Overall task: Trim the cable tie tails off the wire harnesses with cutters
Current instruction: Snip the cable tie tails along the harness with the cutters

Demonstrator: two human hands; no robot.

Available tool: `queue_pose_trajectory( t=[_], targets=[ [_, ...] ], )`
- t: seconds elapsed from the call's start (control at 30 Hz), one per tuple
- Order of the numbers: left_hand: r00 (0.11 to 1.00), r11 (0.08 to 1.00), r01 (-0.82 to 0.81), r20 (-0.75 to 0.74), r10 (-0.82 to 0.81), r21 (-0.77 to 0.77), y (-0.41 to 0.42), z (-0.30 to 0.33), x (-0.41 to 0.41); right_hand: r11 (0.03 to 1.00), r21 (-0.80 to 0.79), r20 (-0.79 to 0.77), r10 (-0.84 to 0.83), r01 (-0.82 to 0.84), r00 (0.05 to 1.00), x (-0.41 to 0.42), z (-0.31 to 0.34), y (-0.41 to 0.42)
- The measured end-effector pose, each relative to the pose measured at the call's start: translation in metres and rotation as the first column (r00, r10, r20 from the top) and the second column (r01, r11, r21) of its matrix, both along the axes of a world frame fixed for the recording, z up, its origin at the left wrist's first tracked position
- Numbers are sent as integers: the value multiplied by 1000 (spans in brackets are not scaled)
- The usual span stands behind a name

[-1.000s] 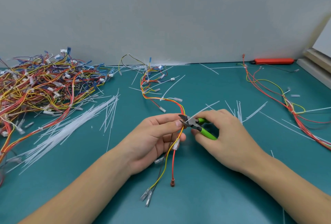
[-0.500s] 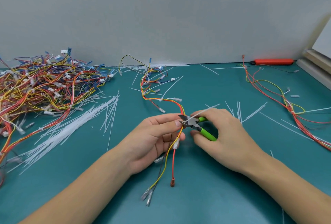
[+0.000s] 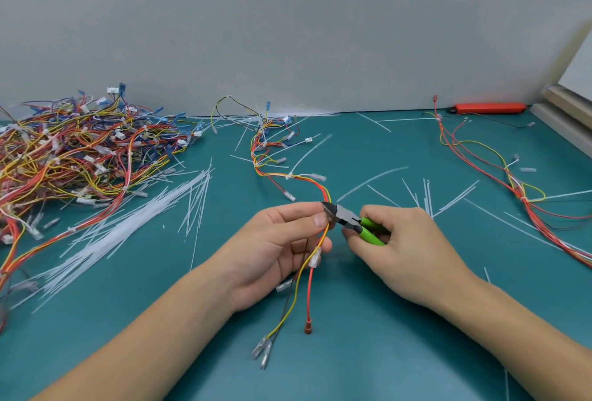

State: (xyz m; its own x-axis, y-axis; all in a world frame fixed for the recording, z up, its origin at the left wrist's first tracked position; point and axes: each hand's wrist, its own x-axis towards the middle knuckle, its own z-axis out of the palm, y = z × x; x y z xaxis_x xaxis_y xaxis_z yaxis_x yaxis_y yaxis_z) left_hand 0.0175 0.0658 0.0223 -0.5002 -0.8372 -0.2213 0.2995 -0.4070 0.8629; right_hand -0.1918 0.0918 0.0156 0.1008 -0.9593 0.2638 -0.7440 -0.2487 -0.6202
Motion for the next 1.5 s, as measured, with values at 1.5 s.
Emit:
queue_pose_trajectory(
  t=[1.5],
  targets=[
    [861,861,469,322,-394,-198,14,14,7,992,33,269,111,-124,957,-6,14,6]
  ],
)
